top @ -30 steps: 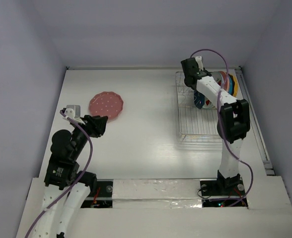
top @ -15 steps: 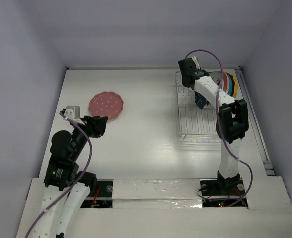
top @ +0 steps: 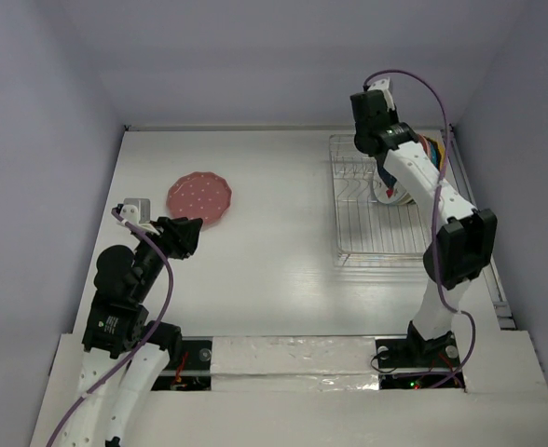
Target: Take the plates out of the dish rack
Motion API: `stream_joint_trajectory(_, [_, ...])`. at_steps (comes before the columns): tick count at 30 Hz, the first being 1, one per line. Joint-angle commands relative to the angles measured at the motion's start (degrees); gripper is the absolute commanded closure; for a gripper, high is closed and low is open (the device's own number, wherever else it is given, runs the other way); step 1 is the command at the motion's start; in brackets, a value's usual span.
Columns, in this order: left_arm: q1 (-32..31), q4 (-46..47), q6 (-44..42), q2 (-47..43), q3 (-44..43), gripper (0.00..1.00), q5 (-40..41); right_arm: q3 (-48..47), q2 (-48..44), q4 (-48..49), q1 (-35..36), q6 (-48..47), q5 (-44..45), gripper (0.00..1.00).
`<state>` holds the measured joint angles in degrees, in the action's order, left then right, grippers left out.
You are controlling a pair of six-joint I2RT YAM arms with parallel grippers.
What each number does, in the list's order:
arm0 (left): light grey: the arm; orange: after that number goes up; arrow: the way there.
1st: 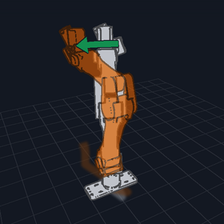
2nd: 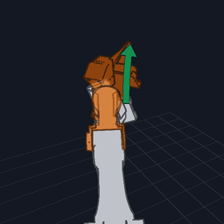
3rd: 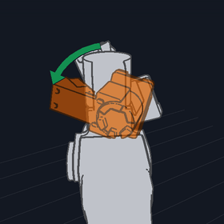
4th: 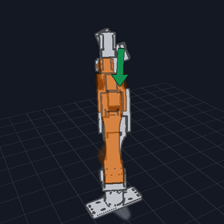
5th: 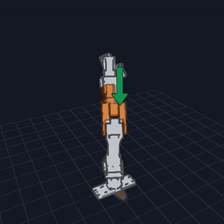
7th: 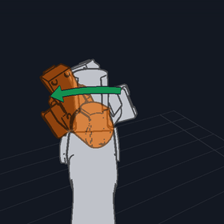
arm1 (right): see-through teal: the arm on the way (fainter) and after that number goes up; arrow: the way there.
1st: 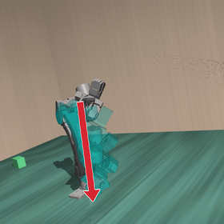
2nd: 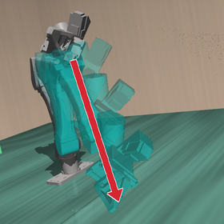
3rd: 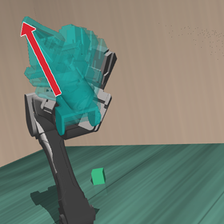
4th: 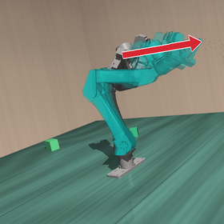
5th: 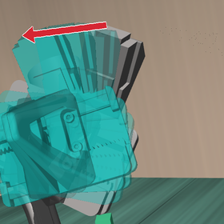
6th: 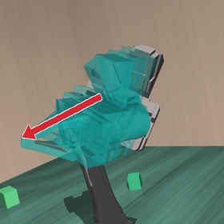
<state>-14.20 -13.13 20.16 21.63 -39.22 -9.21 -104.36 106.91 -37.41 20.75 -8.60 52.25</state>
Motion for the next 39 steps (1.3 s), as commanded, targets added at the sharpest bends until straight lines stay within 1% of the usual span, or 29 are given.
stream_joint_trajectory(1, [-0.3,2.1,0.2,0.5,-0.9,0.62,-0.1,-4.3,-7.7,3.2,0.9,2.7,3.1,1.0])
stream_joint_trajectory(3, [-0.3,2.1,0.3,0.8,-0.9,0.62,-0.2,-1.9,-10.2,4.4,2.2,4.6,1.4,1.0])
stream_joint_trajectory(4, [-0.3,2.2,0.3,0.9,-0.9,0.62,-0.3,-1.0,-12.9,4.7,2.2,5.5,-1.3,1.0])
stream_joint_trajectory(6, [-0.3,2.2,0.2,1.0,-0.9,0.62,-0.3,1.2,-15.8,6.1,4.5,8.4,-5.3,1.0])
stream_joint_trajectory(7, [-0.3,2.1,0.2,1.1,-0.9,0.62,-0.2,4.1,-18.8,6.9,5.5,9.1,-10.4,1.0])
stream_joint_trajectory(8, [-0.3,2.2,0.2,1.2,-0.9,0.62,-0.2,5.8,-20.2,8.7,6.7,12.0,-13.5,1.0])
stream_joint_trajectory(9, [-0.3,2.1,0.3,1.2,-0.9,0.61,-0.2,7.5,-21.6,9.8,7.9,12.9,-16.3,1.0])
stream_joint_trajectory(10, [-0.3,2.1,0.3,1.3,-0.9,0.61,-0.1,11.1,-22.7,10.9,10.4,13.8,-21.9,1.0])
stream_joint_trajectory(12, [-0.3,2.2,0.3,1.3,-1.0,0.61,0.0,14.5,-25.4,14.1,12.7,17.1,-28.0,1.0])
stream_joint_trajectory(13, [-0.3,2.2,0.2,1.4,-1.0,0.61,0.1,16.4,-26.1,15.2,15.2,18.6,-33.6,1.0])
stream_joint_trajectory(14, [-0.3,2.1,0.2,1.4,-0.9,0.61,0.2,20.2,-27.4,18.1,16.3,19.2,-36.8,1.0])
stream_joint_trajectory(15, [-0.3,2.1,0.2,1.4,-0.9,0.61,0.2,22.1,-28.0,19.6,17.4,19.7,-39.7,1.0])
stream_joint_trajectory(16, [-0.3,2.1,0.3,1.4,-0.9,0.61,0.2,23.7,-28.5,21.0,18.3,20.4,-45.4,1.0])
stream_joint_trajectory(17, [-0.3,2.1,0.2,1.5,-0.9,0.61,0.2,27.4,-28.9,23.9,19.7,21.8,-48.9,1.0])
stream_joint_trajectory(18, [-0.3,2.1,0.3,1.5,-0.9,0.61,0.2,29.0,-29.5,25.3,20.4,22.3,-51.7,1.0])
stream_joint_trajectory(19, [-0.3,2.1,0.2,1.5,-0.9,0.61,0.2,30.5,-29.6,26.6,21.1,23.0,-57.6,1.0])
stream_joint_trajectory(20, [0.2,2.2,0.2,1.5,-0.9,0.61,0.0,32.1,-29.7,29.6,22.6,24.1,-60.0,1.0])
stream_joint_trajectory(22, [0.2,2.2,0.3,1.6,-0.9,0.61,-0.1,34.7,-28.3,31.2,24.1,24.7,-64.4,1.0])
stream_joint_trajectory(27, [1.3,2.4,0.3,1.9,-0.8,0.6,-0.5,34.8,-20.5,32.7,28.5,25.8,-64.4,1.0])
stream_joint_trajectory(28, [1.3,2.4,0.4,1.9,-0.9,0.6,-0.5,34.9,-18.3,33.4,28.5,26.2,-65.9,1.0])
stream_joint_trajectory(31, [1.3,2.4,0.4,2.2,-0.7,0.6,-0.6,35.4,-15.3,39.0,29.7,28.5,-68.1,1.0])
stream_joint_trajectory(33, [1.3,2.6,0.3,2.3,-0.7,0.6,-0.9,34.9,-11.0,40.1,30.3,29.6,-68.4,1.0])
stream_joint_trajectory(39, [1.8,2.6,0.4,2.5,-0.7,0.6,-1.1,35.4,-5.8,40.5,30.3,30.7,-66.8,1.0])
